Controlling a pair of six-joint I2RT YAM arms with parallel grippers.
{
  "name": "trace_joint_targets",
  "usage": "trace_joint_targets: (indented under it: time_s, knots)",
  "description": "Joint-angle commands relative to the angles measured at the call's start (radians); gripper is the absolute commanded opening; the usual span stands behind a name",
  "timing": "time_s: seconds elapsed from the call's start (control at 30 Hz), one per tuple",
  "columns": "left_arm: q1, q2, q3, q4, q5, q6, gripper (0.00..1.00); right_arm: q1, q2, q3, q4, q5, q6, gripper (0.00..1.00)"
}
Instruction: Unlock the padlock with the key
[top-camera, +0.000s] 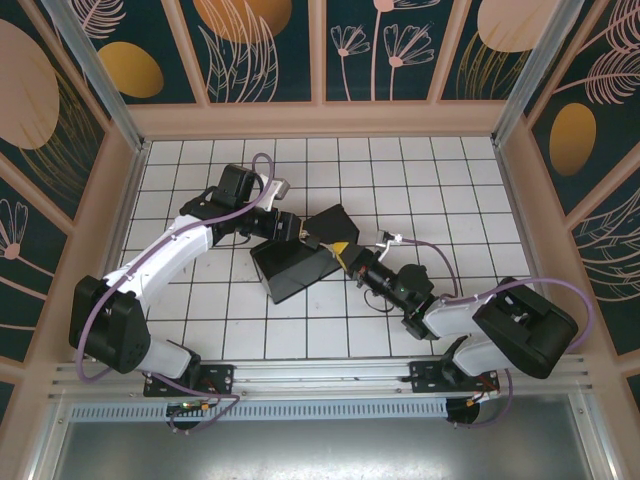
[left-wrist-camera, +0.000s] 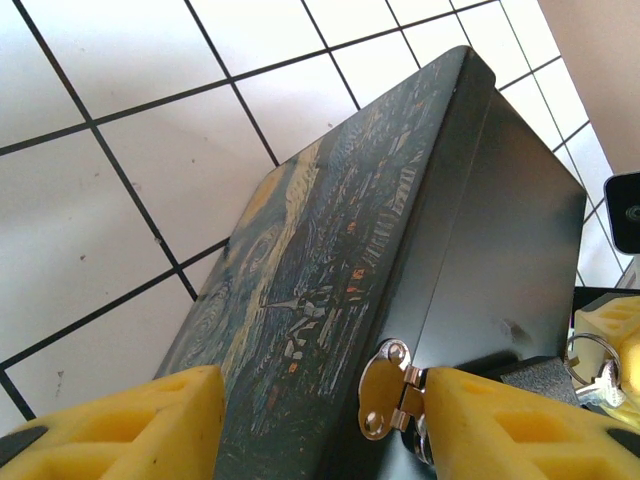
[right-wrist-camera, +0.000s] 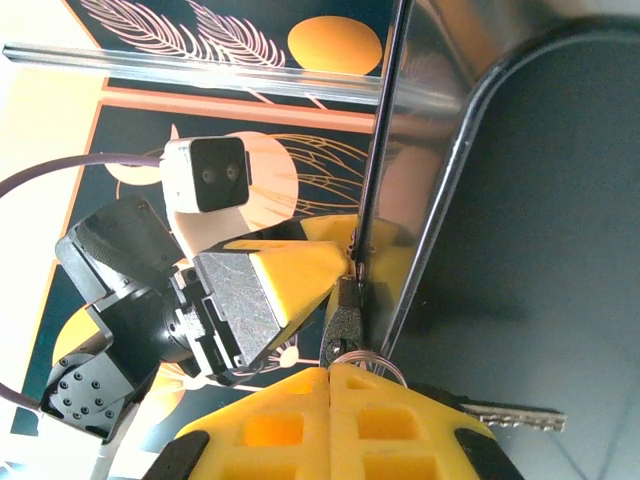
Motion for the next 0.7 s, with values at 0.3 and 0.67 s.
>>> trace_joint_targets:
  time_s: [0.3, 0.67]
  knots:
    - [-0.025, -0.004, -0.019, 0.008, 0.025, -0.007, 0.53, 0.023, 0.076, 0.05, 0.11, 0.025, 0.015, 0.0]
    - [-0.064, -0.005, -0.046, 0.048, 0.058, -0.023, 0.48, 0.035, 0.123, 0.145, 0.018, -0.038, 0.019, 0.0]
